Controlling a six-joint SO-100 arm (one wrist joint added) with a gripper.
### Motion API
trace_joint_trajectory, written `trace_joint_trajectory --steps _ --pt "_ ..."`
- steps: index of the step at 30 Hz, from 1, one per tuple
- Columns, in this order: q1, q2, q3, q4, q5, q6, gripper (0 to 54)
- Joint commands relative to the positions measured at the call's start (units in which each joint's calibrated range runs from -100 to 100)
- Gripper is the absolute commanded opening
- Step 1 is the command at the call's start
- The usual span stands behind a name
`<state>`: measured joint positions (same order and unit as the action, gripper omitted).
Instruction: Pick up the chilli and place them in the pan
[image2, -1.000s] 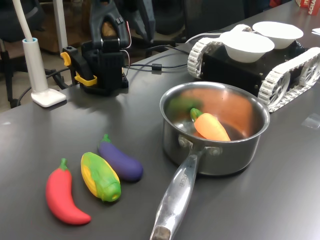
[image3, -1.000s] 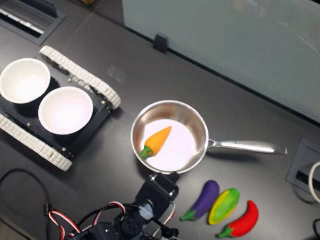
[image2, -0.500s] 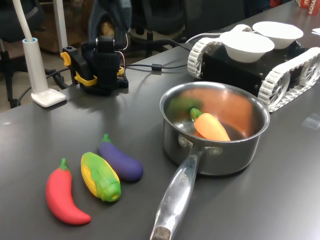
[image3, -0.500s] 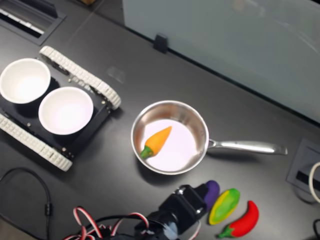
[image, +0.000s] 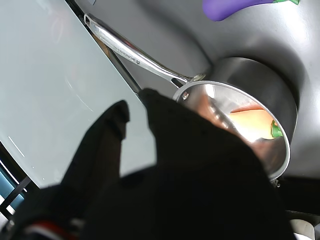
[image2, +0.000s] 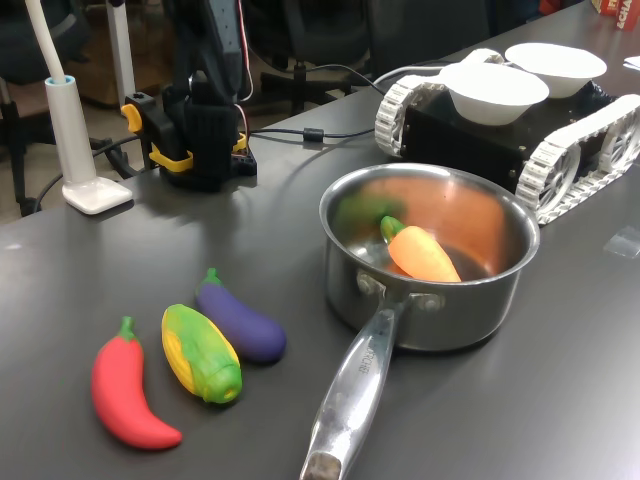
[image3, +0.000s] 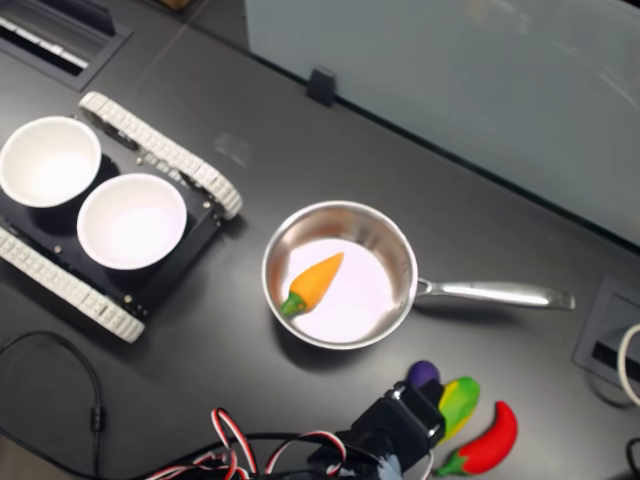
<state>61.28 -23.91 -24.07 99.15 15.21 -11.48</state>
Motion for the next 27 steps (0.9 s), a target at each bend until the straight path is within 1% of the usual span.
trace_joint_trajectory --steps 1,6,12,17,19,23,27 --pt "1.22 0.08 -1.78 0.25 0.24 -1.04 11.6" --pt "2.83 2.10 -2.05 -0.69 -1.03 -0.96 14.5" --pt "6.04 4.72 -2.69 -1.28 -0.15 -0.96 19.9" --pt "9.37 7.33 -2.60 -4.10 0.73 -0.87 22.6" --pt "10.63 8.26 -2.51 -5.21 -0.05 -0.79 25.0" --pt "12.58 9.61 -1.69 -6.83 -0.39 -0.71 27.5" --pt "13.15 10.45 -0.05 -9.38 2.30 -0.79 27.5"
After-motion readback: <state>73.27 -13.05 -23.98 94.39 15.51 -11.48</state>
